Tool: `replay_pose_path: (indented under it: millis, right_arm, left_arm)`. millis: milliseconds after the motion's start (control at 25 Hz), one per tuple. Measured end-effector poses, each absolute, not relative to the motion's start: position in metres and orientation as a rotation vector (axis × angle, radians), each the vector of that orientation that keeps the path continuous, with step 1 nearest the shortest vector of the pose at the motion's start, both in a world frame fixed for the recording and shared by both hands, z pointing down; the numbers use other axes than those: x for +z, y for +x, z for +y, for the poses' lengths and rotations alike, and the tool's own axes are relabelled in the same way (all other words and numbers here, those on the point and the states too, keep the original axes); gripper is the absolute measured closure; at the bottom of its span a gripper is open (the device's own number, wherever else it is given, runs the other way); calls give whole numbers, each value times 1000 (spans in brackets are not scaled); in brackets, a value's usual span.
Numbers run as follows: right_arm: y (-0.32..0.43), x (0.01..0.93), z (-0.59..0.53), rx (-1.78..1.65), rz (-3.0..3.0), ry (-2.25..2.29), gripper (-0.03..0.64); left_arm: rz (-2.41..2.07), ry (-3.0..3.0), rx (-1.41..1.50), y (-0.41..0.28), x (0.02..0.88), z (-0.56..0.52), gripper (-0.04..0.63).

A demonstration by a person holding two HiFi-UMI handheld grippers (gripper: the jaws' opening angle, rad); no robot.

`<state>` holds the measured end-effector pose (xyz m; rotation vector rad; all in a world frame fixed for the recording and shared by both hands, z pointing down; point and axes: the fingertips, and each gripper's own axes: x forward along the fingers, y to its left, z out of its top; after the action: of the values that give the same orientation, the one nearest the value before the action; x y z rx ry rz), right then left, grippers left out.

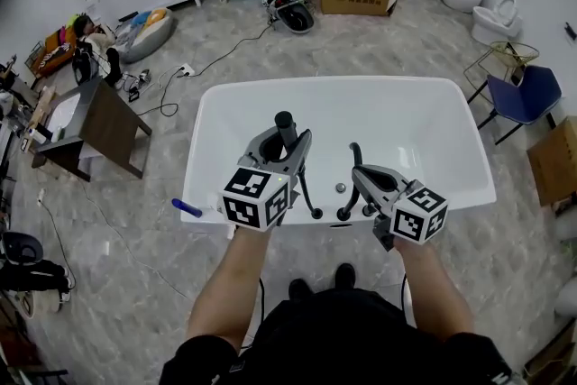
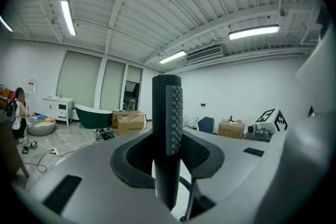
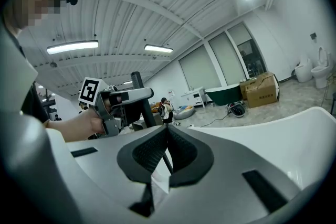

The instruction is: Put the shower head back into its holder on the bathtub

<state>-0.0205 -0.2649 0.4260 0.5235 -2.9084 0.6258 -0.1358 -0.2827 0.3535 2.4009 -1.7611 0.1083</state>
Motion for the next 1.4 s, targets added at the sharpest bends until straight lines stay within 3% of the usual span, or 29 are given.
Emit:
replay_pose_path:
  millis: [1400]
  right_arm:
    - [21,529,-263,908,-2697,545,600]
  left_arm:
    - [-1441,2132,513,-72,599,-271,468]
